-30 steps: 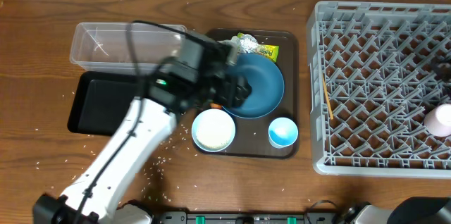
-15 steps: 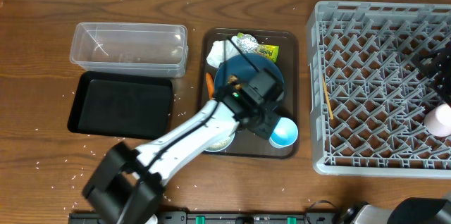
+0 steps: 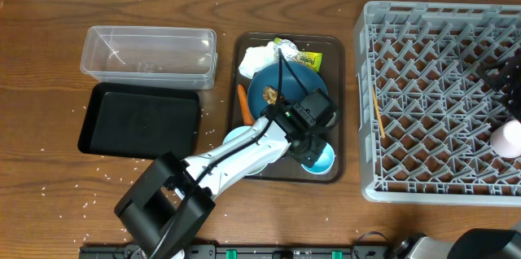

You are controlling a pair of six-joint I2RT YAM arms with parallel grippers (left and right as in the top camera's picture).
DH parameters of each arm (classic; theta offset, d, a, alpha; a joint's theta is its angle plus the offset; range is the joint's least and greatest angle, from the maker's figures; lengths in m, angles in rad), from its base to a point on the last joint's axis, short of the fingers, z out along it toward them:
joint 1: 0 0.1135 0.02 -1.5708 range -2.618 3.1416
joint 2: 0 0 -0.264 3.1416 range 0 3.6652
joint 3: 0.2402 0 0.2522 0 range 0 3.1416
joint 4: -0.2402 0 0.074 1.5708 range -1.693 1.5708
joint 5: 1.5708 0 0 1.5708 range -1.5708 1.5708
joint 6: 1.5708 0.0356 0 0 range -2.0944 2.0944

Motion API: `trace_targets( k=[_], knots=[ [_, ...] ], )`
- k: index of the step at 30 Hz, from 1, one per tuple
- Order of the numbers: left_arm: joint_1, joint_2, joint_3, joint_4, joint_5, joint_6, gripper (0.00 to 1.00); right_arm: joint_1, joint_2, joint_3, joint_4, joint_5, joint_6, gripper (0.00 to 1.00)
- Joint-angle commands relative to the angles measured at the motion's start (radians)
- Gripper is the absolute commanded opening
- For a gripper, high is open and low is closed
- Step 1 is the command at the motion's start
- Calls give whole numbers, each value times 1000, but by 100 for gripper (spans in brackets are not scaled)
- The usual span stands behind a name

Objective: Sort waste into correct bins and load items into the dishwasher rack

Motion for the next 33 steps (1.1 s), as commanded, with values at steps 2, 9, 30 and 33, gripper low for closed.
trace_targets(
  k=[2, 9, 30, 33],
  knots=[
    [56, -90, 76, -85, -8, -5, 6, 10, 2, -2, -22, 1, -66, 81],
    [315, -305, 132, -145, 217, 38, 6, 83, -6, -2, -37, -133, -176, 82],
    [686, -344, 132, 288, 1255, -247, 6, 839, -6, -2, 389, -489, -290, 80],
    [684, -344, 132, 288, 1269, -257, 6, 871, -6, -2, 435, -566, -312, 80]
  ],
)
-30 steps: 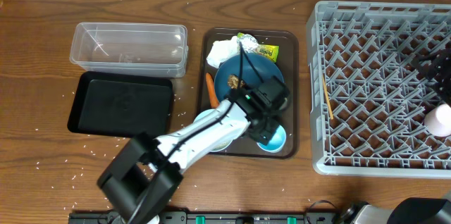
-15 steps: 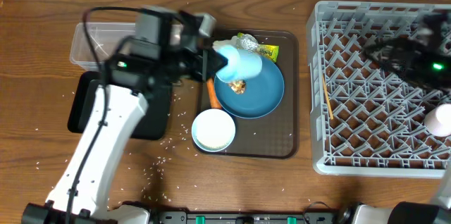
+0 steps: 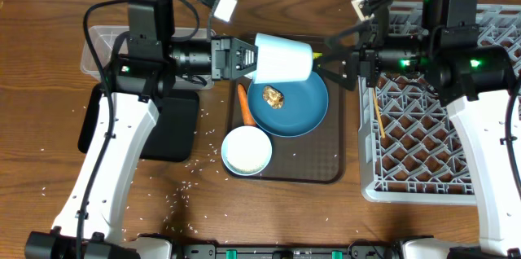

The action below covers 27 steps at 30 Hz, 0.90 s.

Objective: Sort waste into correct bins and load items into the dishwasher rack

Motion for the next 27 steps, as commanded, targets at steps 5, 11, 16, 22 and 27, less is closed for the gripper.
trace_targets(
  k=[5, 11, 16, 22, 27],
  knots=[
    [-15, 0, 4, 5, 74, -47, 6, 74, -5, 0, 21, -130, -79, 80],
    [-15, -1, 4, 10, 74, -45, 6, 32, -10, 0, -58, -109, -119, 79],
    [-15, -1, 4, 29, 74, -47, 6, -14, -30, 0, -105, -241, -198, 79],
    [-15, -1, 4, 35, 70, -46, 6, 9, -34, 0, -103, -314, -236, 81],
    [-15, -1, 4, 35, 70, -47, 6, 71, -34, 0, -74, -328, -270, 84]
  ],
)
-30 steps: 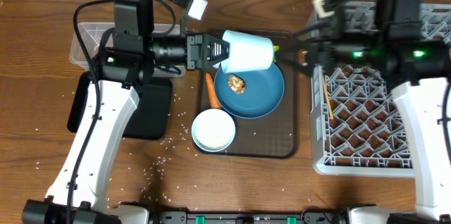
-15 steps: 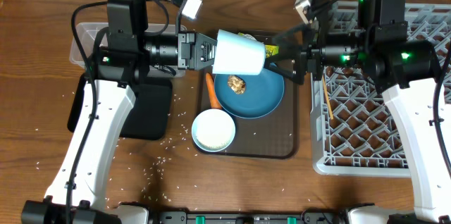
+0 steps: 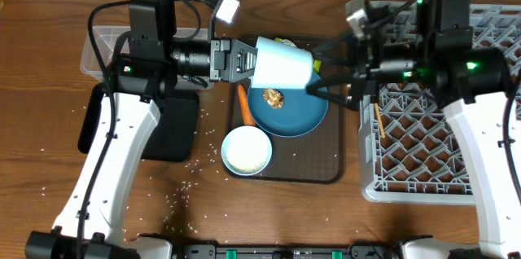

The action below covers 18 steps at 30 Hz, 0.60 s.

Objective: Sort waste into correct bins and load items into the dishwasher rack

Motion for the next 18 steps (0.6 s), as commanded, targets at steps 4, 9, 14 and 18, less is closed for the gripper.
trace_targets(
  k=[4, 9, 14, 18],
  knots=[
    [-2, -1, 4, 11, 4, -2, 6, 67, -28, 0, 35, -59, -47, 85],
    [-3, -1, 4, 11, 3, -2, 6, 89, -28, 0, 64, -59, -47, 78],
    [-3, -1, 4, 13, 3, -2, 6, 113, -28, 0, 81, -58, -47, 68],
    [-4, -1, 4, 19, 3, -3, 6, 126, -28, 0, 81, -23, -47, 69]
  ],
)
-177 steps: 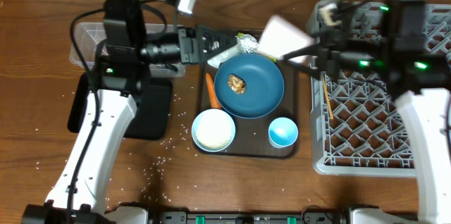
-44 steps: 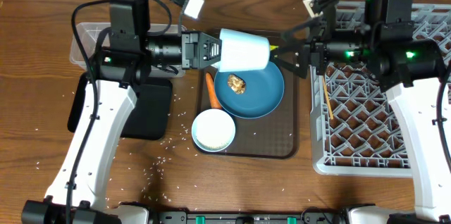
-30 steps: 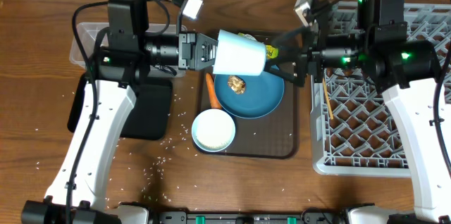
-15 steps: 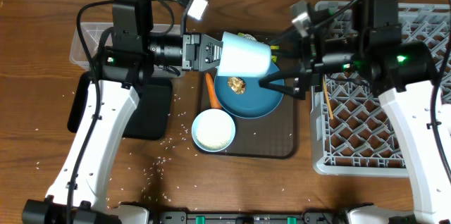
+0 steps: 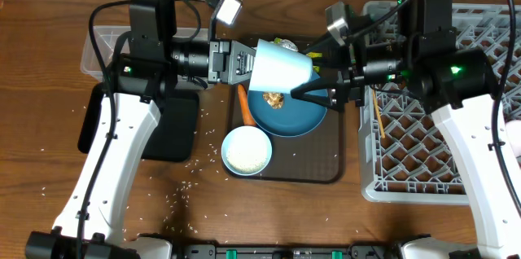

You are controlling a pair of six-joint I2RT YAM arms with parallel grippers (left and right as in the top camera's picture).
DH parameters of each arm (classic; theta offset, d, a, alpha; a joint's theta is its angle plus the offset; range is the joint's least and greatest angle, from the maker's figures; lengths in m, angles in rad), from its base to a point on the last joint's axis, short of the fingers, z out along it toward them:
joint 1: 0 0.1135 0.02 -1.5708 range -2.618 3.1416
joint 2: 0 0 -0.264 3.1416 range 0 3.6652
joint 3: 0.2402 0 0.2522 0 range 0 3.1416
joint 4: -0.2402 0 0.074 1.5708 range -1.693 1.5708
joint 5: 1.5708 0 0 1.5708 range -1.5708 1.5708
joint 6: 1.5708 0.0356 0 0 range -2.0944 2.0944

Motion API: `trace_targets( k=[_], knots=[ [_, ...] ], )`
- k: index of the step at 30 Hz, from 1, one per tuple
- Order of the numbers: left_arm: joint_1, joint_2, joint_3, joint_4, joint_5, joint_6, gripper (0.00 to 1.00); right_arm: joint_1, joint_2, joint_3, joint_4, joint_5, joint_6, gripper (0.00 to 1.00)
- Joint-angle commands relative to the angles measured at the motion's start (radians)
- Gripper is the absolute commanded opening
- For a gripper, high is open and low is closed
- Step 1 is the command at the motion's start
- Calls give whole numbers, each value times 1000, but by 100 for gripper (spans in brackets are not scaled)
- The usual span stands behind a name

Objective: Sort waste into correct bins and load items into the dishwasher rack

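Observation:
A pale blue cup [image 5: 281, 68] hangs on its side above the back of the brown tray [image 5: 326, 168]. My left gripper [image 5: 251, 63] is shut on its left end. My right gripper [image 5: 311, 70] is open, one finger behind the cup's right end and one in front. Below the cup lies a blue plate [image 5: 297, 112] with a brown food scrap [image 5: 275, 98]. An orange carrot [image 5: 244, 106] lies left of the plate. A white bowl [image 5: 247, 151] of rice stands at the tray's front left. The grey dishwasher rack [image 5: 423, 161] on the right holds a chopstick [image 5: 378, 120].
A clear bin [image 5: 94, 47] and a black bin [image 5: 175, 133] sit on the left, partly under my left arm. A yellow wrapper [image 5: 285, 44] peeks out behind the cup. Rice grains [image 5: 191, 179] are scattered over the table in front of the tray.
My right gripper has moved left, and its open fingers now stand on either side of the cup's right end. The cup is tilted a little more. My left gripper has barely moved.
First one arm lay low over the tray's front beside a pale blue cup, with crumpled white paper at the back. Then my left gripper held a cup above the tray, my right open to its right. The right gripper then stood nearer, and now it straddles the cup.

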Motion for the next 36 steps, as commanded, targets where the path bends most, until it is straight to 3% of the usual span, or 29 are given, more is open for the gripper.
trace_targets(
  k=[1, 5, 6, 7, 9, 14, 21, 29, 36],
  knots=[
    [-3, 0, 4, 10, -36, -3, 6, 46, -24, 1, 0, -34, -16, 68],
    [-3, 0, 4, 13, -36, -3, 7, 47, -25, 1, 1, 23, 25, 61],
    [-3, 0, 4, 14, -37, -2, 17, 45, -29, 1, 1, 61, 47, 60],
    [-2, 0, 4, 18, -37, -2, 33, 40, -34, 1, -1, 123, 75, 58],
    [0, 0, 4, 24, -56, -2, 51, 24, -54, 1, -6, 238, 119, 57],
    [14, 1, 4, 24, -154, -1, 70, -66, -143, 1, -34, 449, 214, 55],
    [15, 1, 4, 23, -194, -1, 72, -293, -207, 1, -206, 899, 407, 59],
    [15, 1, 4, 23, -194, -2, 72, -614, -127, 1, -426, 1109, 515, 59],
    [15, 1, 4, 23, -193, -2, 71, -757, 32, -1, -566, 1275, 606, 58]
  ],
)
